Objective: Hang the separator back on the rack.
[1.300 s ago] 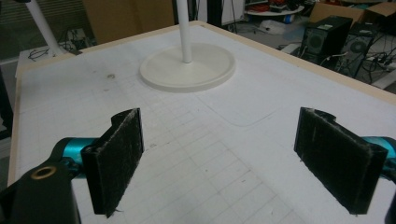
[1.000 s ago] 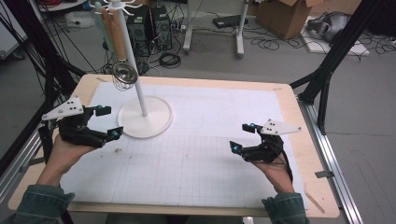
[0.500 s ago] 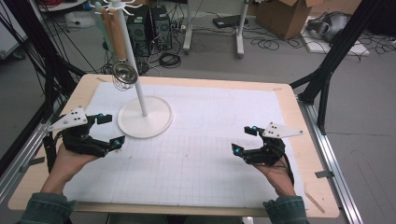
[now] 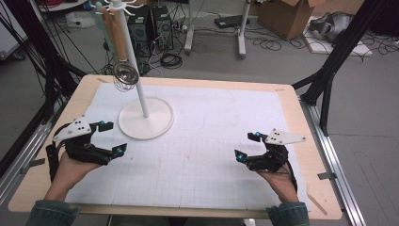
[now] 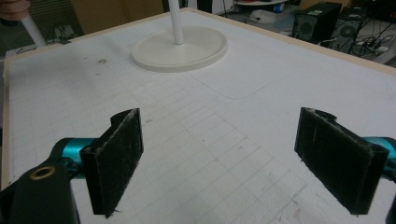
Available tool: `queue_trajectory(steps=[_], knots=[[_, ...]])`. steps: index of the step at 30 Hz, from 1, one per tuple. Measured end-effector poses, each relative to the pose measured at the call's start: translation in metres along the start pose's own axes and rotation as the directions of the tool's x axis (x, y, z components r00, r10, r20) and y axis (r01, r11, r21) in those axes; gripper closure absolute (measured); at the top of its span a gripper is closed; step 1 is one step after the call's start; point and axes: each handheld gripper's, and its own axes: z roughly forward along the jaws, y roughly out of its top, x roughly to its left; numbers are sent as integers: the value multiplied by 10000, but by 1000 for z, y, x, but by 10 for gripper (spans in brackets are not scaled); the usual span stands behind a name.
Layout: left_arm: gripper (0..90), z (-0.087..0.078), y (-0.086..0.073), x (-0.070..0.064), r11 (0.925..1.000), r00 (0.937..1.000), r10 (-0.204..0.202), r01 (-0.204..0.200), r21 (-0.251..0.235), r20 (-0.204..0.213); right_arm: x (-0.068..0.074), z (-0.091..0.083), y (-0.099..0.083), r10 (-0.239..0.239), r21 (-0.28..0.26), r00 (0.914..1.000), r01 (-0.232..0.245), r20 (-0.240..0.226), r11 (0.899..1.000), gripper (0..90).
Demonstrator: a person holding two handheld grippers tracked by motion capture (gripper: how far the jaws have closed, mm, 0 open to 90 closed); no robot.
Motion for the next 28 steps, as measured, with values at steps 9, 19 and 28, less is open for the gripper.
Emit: queue_trajectory(steps=[9, 19, 28], knots=[[56, 1, -13, -2, 9999, 9999, -23, 24, 161, -98, 1, -3, -8, 64, 103, 9999, -66, 149, 9999, 144], [56, 0, -28, -8, 9996, 9998, -87, 91, 261, -161, 2, -9, -18, 202, 114, 9995, -204, 233, 9997, 144], [56, 3, -41, -16, 9991, 9999, -122, 125, 402, -74, 2, -15, -27, 358, 140, 9988, -363, 325, 9992, 144]])
